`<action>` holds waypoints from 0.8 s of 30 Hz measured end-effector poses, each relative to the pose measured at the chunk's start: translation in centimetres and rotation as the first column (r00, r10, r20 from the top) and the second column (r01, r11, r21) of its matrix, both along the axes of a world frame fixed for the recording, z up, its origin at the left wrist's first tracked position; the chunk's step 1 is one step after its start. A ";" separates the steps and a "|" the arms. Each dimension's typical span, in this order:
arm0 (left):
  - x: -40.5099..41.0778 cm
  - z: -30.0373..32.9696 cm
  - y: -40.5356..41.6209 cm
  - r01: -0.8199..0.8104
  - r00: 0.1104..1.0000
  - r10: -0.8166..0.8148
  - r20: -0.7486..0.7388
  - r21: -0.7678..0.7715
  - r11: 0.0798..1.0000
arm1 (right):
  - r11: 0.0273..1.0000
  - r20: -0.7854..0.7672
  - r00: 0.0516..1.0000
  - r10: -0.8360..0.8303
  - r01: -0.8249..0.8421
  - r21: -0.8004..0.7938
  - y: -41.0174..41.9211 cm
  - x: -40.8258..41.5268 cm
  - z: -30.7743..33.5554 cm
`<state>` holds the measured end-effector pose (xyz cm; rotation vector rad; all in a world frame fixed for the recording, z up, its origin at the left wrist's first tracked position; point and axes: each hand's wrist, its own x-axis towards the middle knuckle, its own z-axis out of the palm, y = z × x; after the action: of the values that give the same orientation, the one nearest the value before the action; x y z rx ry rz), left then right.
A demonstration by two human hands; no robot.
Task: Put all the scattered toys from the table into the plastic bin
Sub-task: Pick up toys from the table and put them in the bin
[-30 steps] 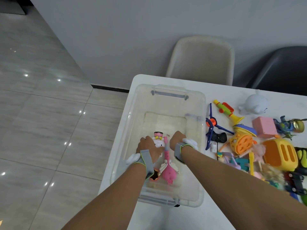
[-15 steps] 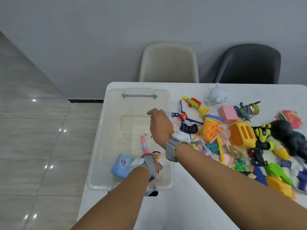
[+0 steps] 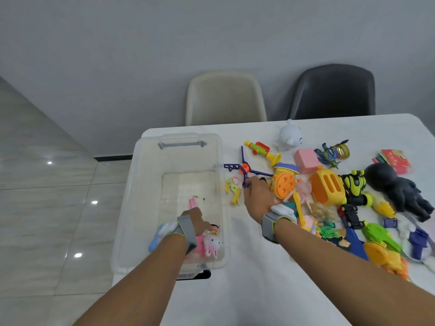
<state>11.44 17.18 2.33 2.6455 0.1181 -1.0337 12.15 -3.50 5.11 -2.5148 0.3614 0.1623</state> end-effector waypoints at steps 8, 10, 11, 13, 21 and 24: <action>-0.9 2.3 -1.2 -0.282 0.893 0.378 0.244 -0.351 0.893 | 0.989 -0.303 0.943 0.134 -0.145 -0.014 1.0 1.5 -5.8; -0.7 2.9 -1.6 -0.278 0.873 0.383 0.302 -0.337 0.899 | 0.984 -0.310 0.936 0.165 -0.179 -0.017 1.9 2.6 -6.7; -0.5 3.2 -1.5 -0.271 0.860 0.379 0.341 -0.324 0.906 | 0.981 -0.314 0.933 0.177 -0.194 -0.023 2.2 3.1 -7.1; -0.1 3.9 -0.5 -0.258 0.827 0.366 0.426 -0.290 0.922 | 0.971 -0.322 0.924 0.207 -0.235 -0.050 3.0 4.0 -8.0; 0.5 2.3 2.0 -0.241 0.848 0.331 0.415 -0.254 0.937 | 0.958 -0.369 0.910 0.189 -0.254 -0.136 4.7 6.7 -10.8; 0.1 1.5 0.6 -0.269 0.850 0.366 0.378 -0.286 0.920 | 0.914 -0.309 0.930 0.201 -0.291 -0.283 4.1 6.5 -11.4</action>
<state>11.53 17.76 3.82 2.4619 0.3158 -0.3253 18.70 0.59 -6.27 -2.8670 0.1833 0.6035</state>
